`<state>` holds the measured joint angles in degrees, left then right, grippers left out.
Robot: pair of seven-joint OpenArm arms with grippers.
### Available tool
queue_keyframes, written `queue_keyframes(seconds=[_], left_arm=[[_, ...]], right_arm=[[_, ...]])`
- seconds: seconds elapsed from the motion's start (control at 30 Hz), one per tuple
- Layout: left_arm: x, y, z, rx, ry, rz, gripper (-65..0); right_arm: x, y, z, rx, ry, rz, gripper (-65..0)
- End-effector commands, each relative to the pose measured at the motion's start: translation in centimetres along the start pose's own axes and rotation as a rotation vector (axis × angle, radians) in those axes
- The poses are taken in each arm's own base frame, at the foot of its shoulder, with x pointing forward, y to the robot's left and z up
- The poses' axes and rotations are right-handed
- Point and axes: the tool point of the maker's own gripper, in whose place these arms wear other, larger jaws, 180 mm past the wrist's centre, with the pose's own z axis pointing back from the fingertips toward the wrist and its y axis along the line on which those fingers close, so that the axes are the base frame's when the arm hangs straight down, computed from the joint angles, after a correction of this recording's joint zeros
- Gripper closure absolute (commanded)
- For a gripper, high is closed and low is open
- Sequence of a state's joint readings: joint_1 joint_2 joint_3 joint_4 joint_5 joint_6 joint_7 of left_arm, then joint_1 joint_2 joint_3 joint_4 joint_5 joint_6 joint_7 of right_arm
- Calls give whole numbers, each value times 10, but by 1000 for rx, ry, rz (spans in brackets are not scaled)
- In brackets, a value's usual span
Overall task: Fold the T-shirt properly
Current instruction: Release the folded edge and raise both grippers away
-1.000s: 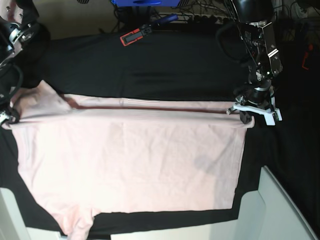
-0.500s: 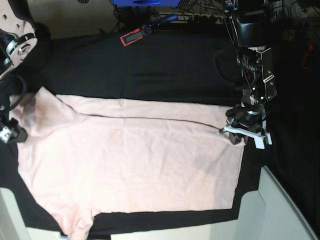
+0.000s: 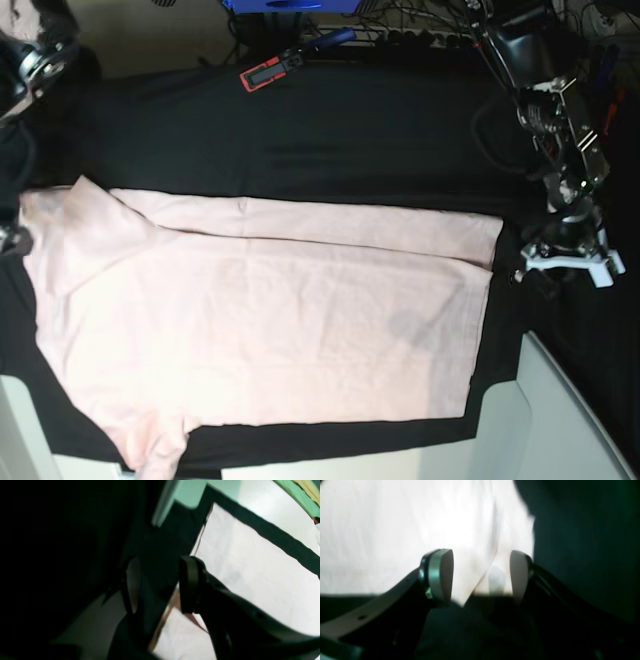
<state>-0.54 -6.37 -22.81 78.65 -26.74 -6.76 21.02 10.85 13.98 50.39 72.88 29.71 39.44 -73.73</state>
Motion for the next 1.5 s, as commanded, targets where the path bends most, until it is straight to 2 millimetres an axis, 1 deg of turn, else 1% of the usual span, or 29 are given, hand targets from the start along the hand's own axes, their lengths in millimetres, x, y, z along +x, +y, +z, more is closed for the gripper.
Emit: queue_keyframes(seconds=[0.0, 0.07, 0.13, 0.2, 0.27, 0.37, 0.4, 0.43, 0.47, 0.5, 0.53, 0.57, 0.63, 0.8, 0.9, 0.97, 1.1, 1.2, 1.3, 1.47], left_arm=[[23, -6, 8, -28, -73, -27, -264], [17, -1, 24, -28, -66, -62, -264], [1, 8, 41, -21, -29, -98, -262], [-12, 19, 52, -5, 5, -116, -259], [-29, 32, 63, 16, 50, -130, -257], [-47, 44, 76, 35, 97, -146, -254], [-53, 49, 82, 43, 116, -153, -244], [-58, 53, 85, 48, 130, -157, -213], [-61, 55, 88, 52, 140, -160, -158], [-65, 58, 91, 56, 152, -163, -82], [-69, 61, 94, 60, 161, -166, -17], [-71, 62, 96, 63, 168, -168, 0], [-75, 66, 100, 68, 182, -173, 0], [-80, 70, 106, 74, 198, -179, 0], [-80, 70, 106, 73, 197, -179, 0], [-80, 70, 106, 74, 198, -179, 0], [-80, 70, 106, 74, 198, -179, 0], [-81, 70, 106, 74, 200, -180, 0], [-81, 70, 106, 74, 200, -180, 0], [-81, 70, 106, 74, 200, -180, 0]], right_arm=[[12, 2, 11, 11, -65, 11, -316], [-10, 9, 12, 35, -69, -29, -312], [-32, 13, 11, 41, -61, -68, -316], [-48, 16, 7, 49, -40, -94, -318], [-60, 19, 5, 56, -22, -107, -318], [-70, 24, 0, 71, -4, -125, -318], [-74, 26, -3, 80, 4, -136, -318], [-77, 26, -6, 87, 10, -148, -318], [-80, 27, -9, 96, 12, -162, -318], [-84, 29, -13, 108, 11, -179, -318], [-86, 30, -16, 114, 9, -192, -318], [-88, 29, -18, 118, 8, -200, -318], [-92, 28, -19, 117, 5, -210, -318], [-92, 25, -19, 111, -12, -215, -318], [-92, 25, -19, 111, -10, -216, -318], [-97, 25, -22, 119, 1, -233, -319], [-101, 25, -31, 136, -21, -274, -319], [-103, 18, -32, 133, -17, -289, -319], [-105, 18, -36, 143, -9, -306, -316], [-99, 23, -40, 160, -17, -313, -313]])
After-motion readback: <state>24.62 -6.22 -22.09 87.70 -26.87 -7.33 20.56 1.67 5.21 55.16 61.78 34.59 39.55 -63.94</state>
